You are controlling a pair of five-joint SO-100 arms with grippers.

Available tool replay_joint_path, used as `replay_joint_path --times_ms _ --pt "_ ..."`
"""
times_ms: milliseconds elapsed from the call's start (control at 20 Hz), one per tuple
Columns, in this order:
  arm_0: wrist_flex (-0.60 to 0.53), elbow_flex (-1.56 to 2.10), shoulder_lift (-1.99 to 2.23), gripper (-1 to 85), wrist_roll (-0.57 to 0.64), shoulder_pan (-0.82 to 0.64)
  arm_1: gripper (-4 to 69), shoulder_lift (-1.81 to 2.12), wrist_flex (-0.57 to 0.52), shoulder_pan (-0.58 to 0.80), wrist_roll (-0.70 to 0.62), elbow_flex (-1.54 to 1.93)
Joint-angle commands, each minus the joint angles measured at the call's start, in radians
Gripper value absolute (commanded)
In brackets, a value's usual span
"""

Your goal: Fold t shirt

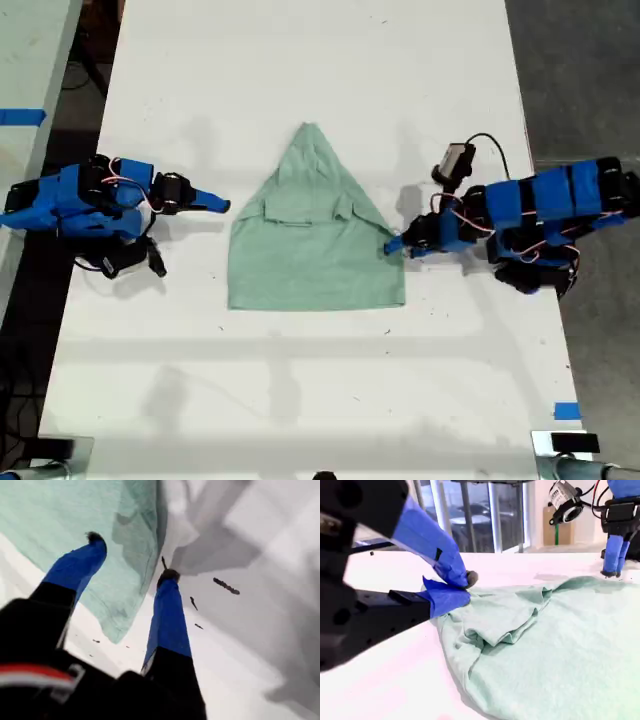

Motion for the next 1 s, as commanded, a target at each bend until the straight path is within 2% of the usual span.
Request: replay_joint_path --times_ms 0,50,150,300,500,650,800,950 --pt "0.003 -0.003 0.008 -0.2 0.005 0.012 24.1 -0.215 -0.055 -0.003 -0.021 -0.117" --pt "0.003 -0.003 0.008 -0.2 0.006 0.012 21.5 -0.233 -0.052 0.003 -0.015 -0.123" --pt "0.003 -0.003 0.008 -0.2 0.005 0.014 -1.0 -0.221 -0.043 0.009 0.005 -0.110" --pt "0.003 -0.003 0.008 -0.2 0.005 0.014 -0.9 -0.239 -0.020 0.020 -0.021 -0.140" --pt "0.003 -0.002 0.008 -0.2 0.005 0.012 -0.9 -0.244 0.209 0.002 -0.054 -0.367" --pt "0.003 -0.002 0.008 -0.2 0.005 0.012 -0.9 -0.308 0.296 -0.034 -0.124 -0.621" --pt "0.003 -0.002 0.008 -0.2 0.005 0.012 -0.9 -0.420 0.278 -0.071 -0.209 -0.844" --pt "0.003 -0.002 0.008 -0.2 0.005 0.012 -0.9 -0.578 0.202 -0.089 -0.291 -1.029"
